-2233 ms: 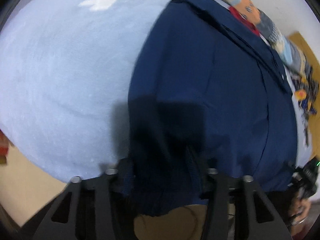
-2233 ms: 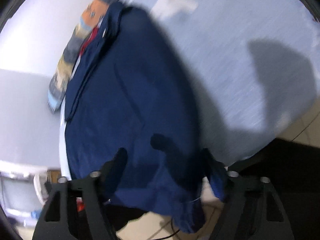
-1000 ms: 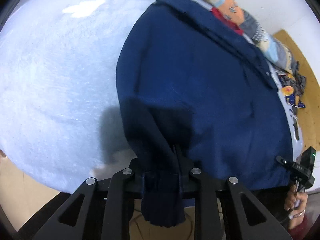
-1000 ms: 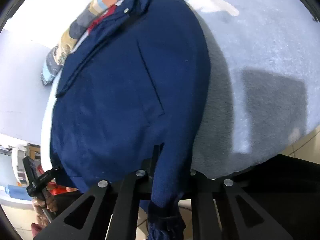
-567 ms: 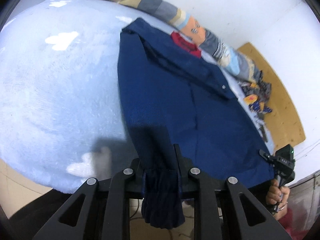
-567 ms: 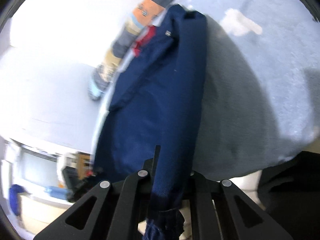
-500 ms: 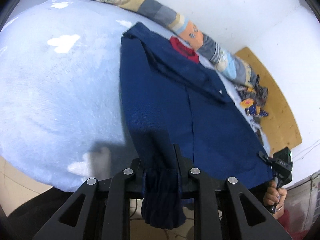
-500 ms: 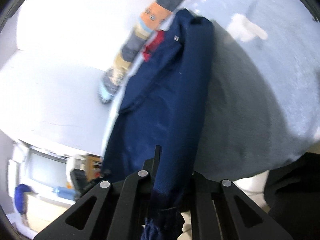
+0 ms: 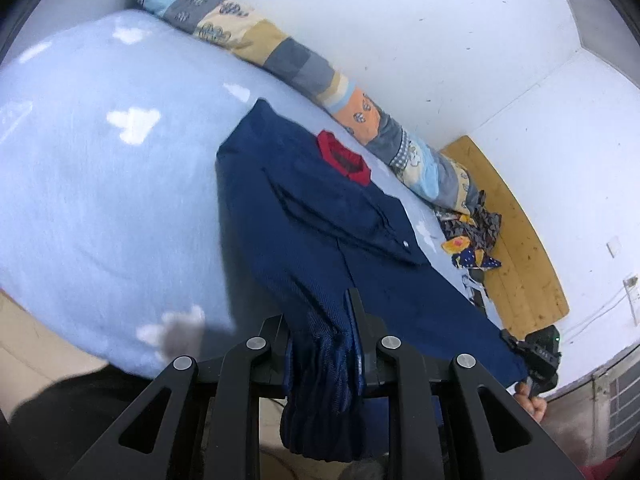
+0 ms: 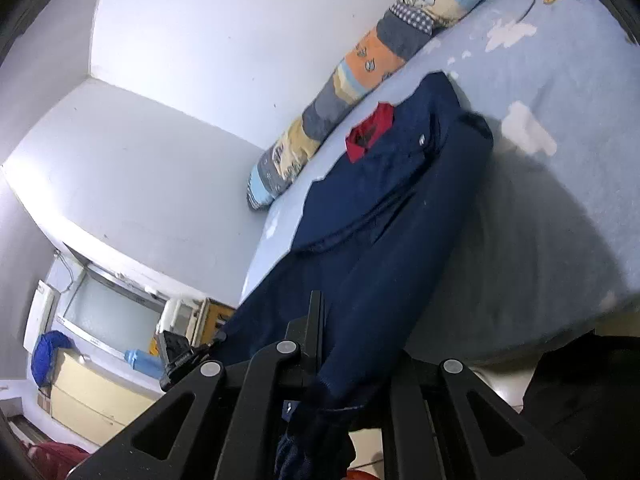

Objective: Fold large clothes
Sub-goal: 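Lift the hem with both tools and carry it toward the red collar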

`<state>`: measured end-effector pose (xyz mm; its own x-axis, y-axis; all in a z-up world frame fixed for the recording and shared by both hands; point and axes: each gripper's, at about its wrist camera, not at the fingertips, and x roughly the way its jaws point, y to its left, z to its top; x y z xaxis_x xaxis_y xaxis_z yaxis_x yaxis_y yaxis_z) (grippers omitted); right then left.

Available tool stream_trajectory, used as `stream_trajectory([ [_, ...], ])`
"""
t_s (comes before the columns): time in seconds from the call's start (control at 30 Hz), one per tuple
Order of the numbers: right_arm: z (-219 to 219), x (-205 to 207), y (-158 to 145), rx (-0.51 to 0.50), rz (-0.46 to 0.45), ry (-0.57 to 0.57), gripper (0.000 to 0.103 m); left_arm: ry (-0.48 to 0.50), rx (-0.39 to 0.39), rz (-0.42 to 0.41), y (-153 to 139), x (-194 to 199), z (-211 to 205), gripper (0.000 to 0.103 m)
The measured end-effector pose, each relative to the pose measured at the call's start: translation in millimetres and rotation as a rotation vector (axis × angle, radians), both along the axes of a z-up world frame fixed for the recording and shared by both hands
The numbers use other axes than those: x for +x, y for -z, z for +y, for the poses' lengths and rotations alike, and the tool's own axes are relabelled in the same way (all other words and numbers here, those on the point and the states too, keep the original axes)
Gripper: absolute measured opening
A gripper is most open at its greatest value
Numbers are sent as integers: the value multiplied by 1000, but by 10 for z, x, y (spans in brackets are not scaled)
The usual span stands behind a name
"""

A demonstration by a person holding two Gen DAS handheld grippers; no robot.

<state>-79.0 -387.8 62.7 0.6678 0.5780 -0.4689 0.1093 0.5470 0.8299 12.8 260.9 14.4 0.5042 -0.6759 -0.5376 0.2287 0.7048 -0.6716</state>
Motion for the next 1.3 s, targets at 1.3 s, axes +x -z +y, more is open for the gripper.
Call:
stream_trajectory([
  [1.3,-1331,3788,1137,248,284,277,18,-203,66,406,764,4460,-1279,41],
])
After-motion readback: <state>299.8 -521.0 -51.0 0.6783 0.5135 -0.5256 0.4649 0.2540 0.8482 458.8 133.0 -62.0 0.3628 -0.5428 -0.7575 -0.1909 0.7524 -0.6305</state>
